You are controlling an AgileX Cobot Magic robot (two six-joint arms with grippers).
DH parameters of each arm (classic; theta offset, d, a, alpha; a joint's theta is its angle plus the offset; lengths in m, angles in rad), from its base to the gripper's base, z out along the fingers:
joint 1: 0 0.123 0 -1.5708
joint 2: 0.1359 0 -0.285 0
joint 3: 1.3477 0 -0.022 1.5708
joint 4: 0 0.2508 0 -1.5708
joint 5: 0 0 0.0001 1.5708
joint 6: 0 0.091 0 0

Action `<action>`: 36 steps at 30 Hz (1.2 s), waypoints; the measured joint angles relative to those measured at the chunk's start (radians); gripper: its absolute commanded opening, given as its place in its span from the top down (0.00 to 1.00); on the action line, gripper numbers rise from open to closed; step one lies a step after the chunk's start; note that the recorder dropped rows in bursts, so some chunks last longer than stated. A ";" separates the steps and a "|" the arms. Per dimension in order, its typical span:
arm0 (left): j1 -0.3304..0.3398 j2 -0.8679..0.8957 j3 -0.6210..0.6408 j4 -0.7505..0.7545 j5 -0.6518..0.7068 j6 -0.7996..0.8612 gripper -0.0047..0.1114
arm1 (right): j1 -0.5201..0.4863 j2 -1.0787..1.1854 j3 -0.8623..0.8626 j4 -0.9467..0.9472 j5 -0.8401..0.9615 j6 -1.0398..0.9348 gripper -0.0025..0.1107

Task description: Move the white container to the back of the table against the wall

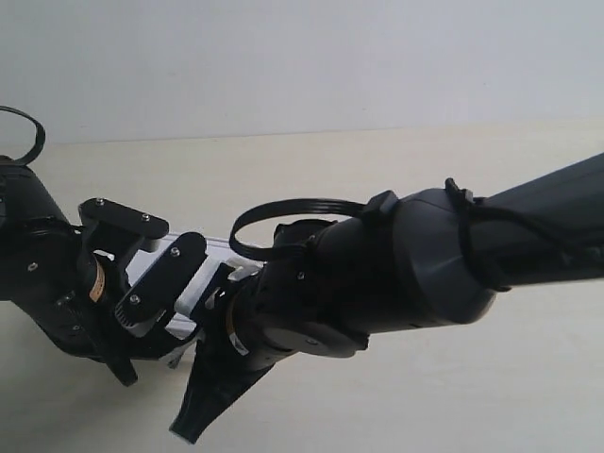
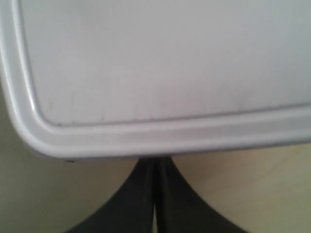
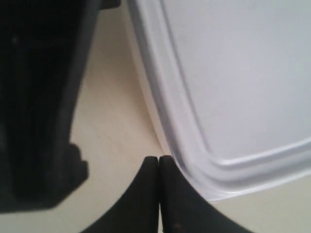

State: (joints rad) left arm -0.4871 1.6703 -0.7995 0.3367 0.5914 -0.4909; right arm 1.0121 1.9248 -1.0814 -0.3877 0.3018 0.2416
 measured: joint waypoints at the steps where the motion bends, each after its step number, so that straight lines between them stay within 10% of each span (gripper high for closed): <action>1: 0.000 0.007 0.000 0.007 -0.002 -0.003 0.96 | -0.005 0.002 -0.007 -0.001 0.000 0.007 0.98; 17: 0.000 0.041 0.000 0.360 -0.058 -0.333 0.96 | -0.065 0.072 -0.024 -0.044 -0.041 0.035 0.98; 36: 0.116 0.051 0.000 0.399 -0.223 -0.398 0.96 | -0.095 0.082 -0.101 -0.056 -0.090 0.103 0.98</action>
State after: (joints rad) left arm -0.3708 1.7209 -0.7995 0.7358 0.3683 -0.8891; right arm 0.9171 2.0065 -1.1824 -0.4435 0.2116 0.3444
